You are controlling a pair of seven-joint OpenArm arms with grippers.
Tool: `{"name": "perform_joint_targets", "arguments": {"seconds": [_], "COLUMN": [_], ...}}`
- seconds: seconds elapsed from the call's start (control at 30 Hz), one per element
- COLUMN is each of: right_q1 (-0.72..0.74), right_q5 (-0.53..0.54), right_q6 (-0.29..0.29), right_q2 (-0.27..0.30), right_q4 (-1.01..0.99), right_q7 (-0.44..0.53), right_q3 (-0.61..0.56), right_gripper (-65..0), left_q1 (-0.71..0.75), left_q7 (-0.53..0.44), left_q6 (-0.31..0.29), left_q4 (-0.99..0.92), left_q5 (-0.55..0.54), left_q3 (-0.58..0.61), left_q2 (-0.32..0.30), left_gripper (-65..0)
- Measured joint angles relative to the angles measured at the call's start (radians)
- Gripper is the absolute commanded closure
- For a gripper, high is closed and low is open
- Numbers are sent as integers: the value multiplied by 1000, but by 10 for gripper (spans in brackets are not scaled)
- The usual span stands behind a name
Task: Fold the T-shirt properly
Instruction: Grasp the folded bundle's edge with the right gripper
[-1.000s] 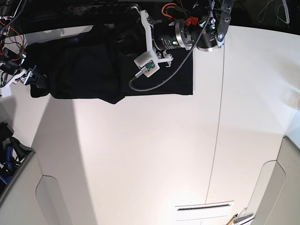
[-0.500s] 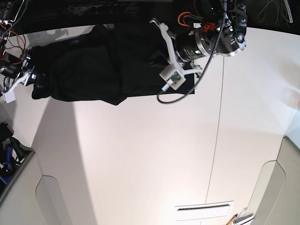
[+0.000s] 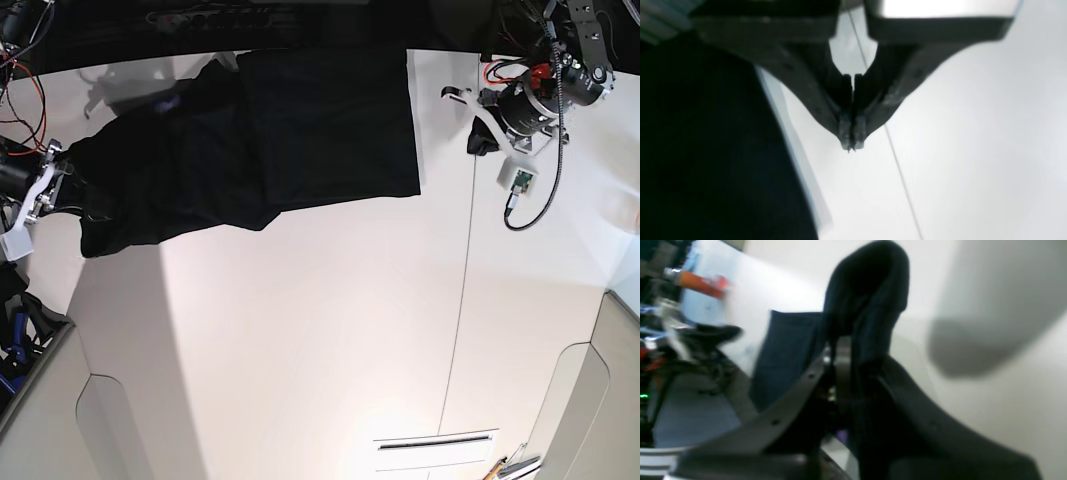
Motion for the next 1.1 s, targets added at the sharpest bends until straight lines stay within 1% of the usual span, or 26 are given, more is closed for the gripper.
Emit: {"name": "perform_joint_targets", "arguments": {"seconds": [0.1,0.17,0.2,0.3,0.37,0.47,0.53,0.6,0.73,0.9,1.1], "right_q1": [-1,-2,-6,-27,-37,-35,-35,-35,-33,-32,-30], "right_q5": [52,57,57,55,51,-3,-70,-143,-291,-448,-460], "right_q6": [0,1,1,0,0,0,0,0,0,0,0], "right_q2": [-70,-126,-156,-231,-269,-322,-346,-356,-356,-357,-357], "right_q4": [40,54,54,54,53,52,52,52,52,52,52], "right_q7": [0,3,3,3,0,6,34,77,174,287,353], "right_q3": [-6,-22,-36,-105,-171,-275,-345,-407,-510,-604,-676], "right_gripper": [0,0,0,0,0,0,0,0,0,0,0], "left_q1": [14,16,16,16,16,16,16,16,16,16,16], "left_q7": [-3,-4,-3,-3,-3,-4,-3,-4,-4,-4,-3], "left_q6": [-5,-27,-27,-27,-27,-42,-42,-42,-42,-42,-42], "left_q4": [-46,-76,-93,-136,-151,-161,-161,-161,-161,-161,-161], "left_q5": [-48,-76,-84,-99,-120,-129,-130,-131,-133,-134,-137], "left_q3": [2,2,2,2,3,2,2,2,2,2,2], "left_q2": [2,1,1,1,1,1,1,1,1,1,1], "left_gripper": [0,0,0,0,0,0,0,0,0,0,0]}}
